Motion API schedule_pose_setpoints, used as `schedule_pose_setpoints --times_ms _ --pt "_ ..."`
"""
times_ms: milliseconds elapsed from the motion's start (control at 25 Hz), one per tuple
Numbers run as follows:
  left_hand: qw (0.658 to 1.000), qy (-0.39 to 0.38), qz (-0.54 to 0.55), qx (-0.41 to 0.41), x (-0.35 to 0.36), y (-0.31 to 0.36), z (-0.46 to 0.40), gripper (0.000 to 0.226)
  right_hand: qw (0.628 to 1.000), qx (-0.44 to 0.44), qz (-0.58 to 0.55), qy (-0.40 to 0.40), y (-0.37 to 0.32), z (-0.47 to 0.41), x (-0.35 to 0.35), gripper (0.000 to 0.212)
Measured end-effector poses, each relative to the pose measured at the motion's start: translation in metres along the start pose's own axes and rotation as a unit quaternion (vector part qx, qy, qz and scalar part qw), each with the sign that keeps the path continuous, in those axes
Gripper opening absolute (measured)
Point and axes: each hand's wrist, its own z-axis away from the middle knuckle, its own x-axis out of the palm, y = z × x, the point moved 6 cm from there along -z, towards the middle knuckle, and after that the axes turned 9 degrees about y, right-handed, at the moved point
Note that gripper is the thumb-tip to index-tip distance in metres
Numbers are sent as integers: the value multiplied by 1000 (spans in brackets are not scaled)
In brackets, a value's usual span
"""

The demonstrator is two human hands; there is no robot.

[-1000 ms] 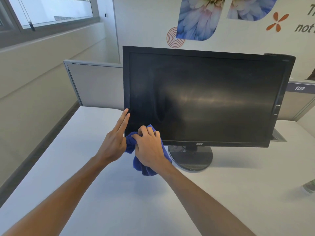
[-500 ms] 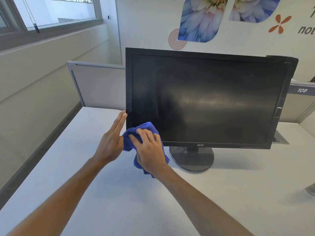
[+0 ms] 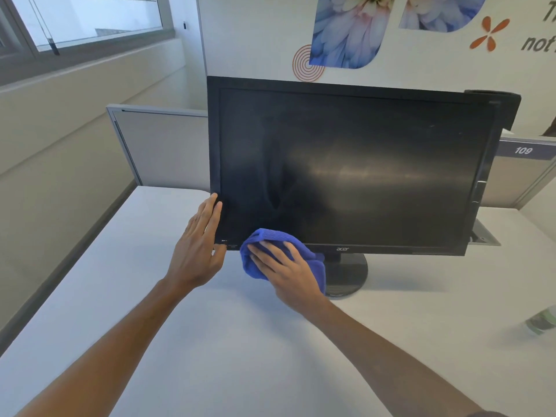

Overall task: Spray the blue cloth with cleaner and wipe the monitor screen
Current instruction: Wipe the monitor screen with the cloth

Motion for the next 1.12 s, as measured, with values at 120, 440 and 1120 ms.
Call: schedule_pose_setpoints --times_ms 120,440,1120 --pt "998 -14 -59 -5 8 5 9 79 1000 19 4 -9 25 26 -2 73" --pt "993 -3 -102 -59 20 14 10 88 996 86 28 -15 103 99 -17 80" --pt "987 95 -63 -115 28 38 -12 84 924 380 37 26 265 242 -36 81"
